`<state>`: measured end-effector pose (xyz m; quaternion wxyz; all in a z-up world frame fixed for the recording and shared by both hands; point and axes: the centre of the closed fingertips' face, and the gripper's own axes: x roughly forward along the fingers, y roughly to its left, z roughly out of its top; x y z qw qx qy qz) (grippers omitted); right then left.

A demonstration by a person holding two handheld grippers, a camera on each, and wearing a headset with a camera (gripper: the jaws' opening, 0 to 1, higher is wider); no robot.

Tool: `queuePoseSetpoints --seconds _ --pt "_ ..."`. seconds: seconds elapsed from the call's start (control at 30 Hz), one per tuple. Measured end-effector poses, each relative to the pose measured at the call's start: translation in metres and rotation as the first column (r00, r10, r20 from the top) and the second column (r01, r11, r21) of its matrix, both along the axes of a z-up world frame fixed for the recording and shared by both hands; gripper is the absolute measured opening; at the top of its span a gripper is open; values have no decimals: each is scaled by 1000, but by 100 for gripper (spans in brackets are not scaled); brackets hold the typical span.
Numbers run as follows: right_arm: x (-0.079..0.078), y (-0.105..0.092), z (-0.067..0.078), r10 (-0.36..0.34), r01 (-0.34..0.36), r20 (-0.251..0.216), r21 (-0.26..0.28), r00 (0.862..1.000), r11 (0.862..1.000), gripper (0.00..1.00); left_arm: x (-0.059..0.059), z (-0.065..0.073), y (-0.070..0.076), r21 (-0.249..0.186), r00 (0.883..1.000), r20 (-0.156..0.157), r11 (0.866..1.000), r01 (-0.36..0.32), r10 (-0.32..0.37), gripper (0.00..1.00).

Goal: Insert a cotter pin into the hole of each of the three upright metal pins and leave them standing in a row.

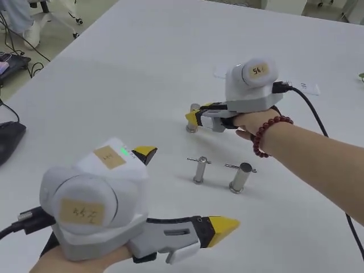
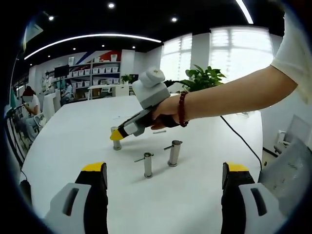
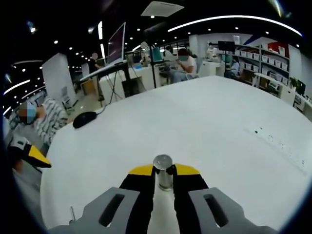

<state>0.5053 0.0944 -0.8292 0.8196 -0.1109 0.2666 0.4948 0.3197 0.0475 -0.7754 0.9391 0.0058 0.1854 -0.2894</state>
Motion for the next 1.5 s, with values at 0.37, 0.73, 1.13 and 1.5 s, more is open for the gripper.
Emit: queuePoseSetpoints --seconds 0.37,0.73,1.13,1.5 --pt "-3 -10 0 20 -20 4 -32 1000 999 14 -1 -2 -2 6 1000 -5 1000 10 -10 98" --pt "-16 -37 4 15 -14 6 -47 1000 999 14 -2 -1 -3 8 1000 -1 1000 14 -14 98" --pt "-30 -84 9 -23 23 7 -64 1000 998 14 -4 -2 -6 14 1000 0 999 31 -31 96" --pt "-43 -119 13 -43 45 17 -81 999 996 14 -3 -1 -7 20 999 15 999 33 -33 95"
